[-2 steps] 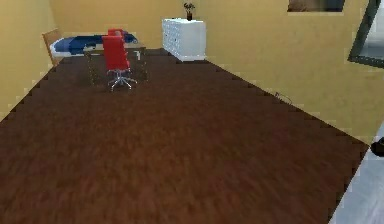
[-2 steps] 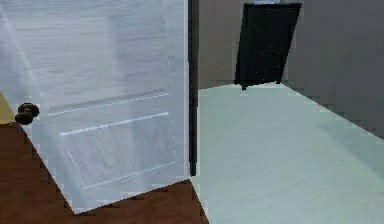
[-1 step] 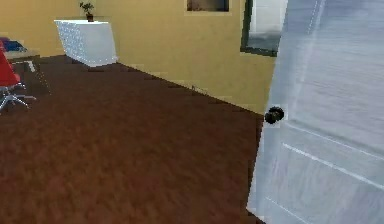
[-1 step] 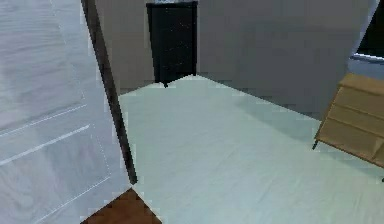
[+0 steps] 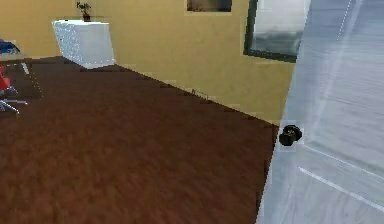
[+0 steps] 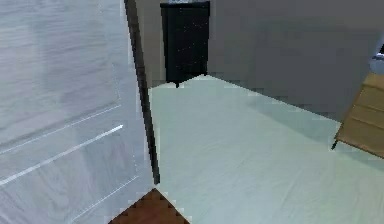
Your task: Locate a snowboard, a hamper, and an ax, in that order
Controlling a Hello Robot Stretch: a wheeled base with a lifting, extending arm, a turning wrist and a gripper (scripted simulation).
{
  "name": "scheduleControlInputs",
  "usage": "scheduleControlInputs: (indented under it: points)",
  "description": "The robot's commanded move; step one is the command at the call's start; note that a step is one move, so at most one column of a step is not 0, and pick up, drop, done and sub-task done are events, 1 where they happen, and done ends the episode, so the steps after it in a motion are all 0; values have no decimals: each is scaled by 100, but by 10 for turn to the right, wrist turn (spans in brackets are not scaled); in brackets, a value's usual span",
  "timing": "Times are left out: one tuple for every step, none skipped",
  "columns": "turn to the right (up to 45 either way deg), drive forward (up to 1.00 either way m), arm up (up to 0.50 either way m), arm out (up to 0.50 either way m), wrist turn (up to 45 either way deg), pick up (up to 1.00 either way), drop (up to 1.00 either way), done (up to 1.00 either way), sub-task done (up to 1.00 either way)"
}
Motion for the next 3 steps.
scheduleControlInputs:
  points:
    - [-420, 0, 0, 0, 0, 0, 0, 0, 0]
    - [0, 60, 0, 0, 0, 0, 0, 0, 0]
    - [-450, 0, 0, 0, 0, 0, 0, 0, 0]
